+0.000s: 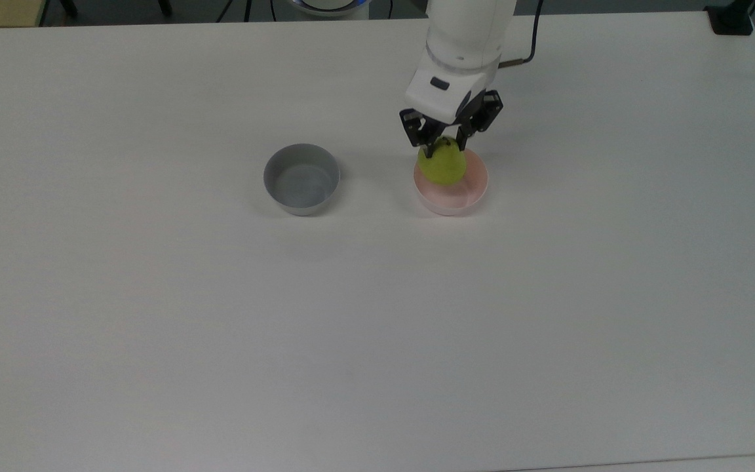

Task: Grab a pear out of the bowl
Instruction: 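Lift the pear out of the pink bowl and carry it past the grey bowl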

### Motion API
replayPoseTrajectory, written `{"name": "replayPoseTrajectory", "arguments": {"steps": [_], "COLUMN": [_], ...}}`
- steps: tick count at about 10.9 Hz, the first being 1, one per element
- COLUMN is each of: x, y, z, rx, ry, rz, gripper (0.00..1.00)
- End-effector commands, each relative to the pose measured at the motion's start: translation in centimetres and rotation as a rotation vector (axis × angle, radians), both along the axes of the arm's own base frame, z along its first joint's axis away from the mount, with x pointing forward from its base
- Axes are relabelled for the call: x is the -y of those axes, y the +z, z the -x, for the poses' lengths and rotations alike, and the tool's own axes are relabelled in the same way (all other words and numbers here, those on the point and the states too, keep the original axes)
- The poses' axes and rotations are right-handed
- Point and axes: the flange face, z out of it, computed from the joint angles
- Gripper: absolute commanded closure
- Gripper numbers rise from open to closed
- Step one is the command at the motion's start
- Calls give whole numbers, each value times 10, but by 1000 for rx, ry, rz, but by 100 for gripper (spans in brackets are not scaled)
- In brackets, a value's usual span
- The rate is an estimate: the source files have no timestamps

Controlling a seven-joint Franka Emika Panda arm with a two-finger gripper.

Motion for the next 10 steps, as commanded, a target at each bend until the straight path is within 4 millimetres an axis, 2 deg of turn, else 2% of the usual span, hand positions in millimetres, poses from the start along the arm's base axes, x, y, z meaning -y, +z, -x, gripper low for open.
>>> {"name": "replayPoseTrajectory", "arguments": {"steps": [1,2,4,6,10], "x": [12,27,44,75,141], "y": [59,75,110,141,169], "z": [11,11,14,13,7], "rx": [-16,-18,-17,-24,-3], "ry": [-35,-56,-85,-126,-89], "rz": [26,28,28,27,23], "gripper": [100,100,100,100,100]}}
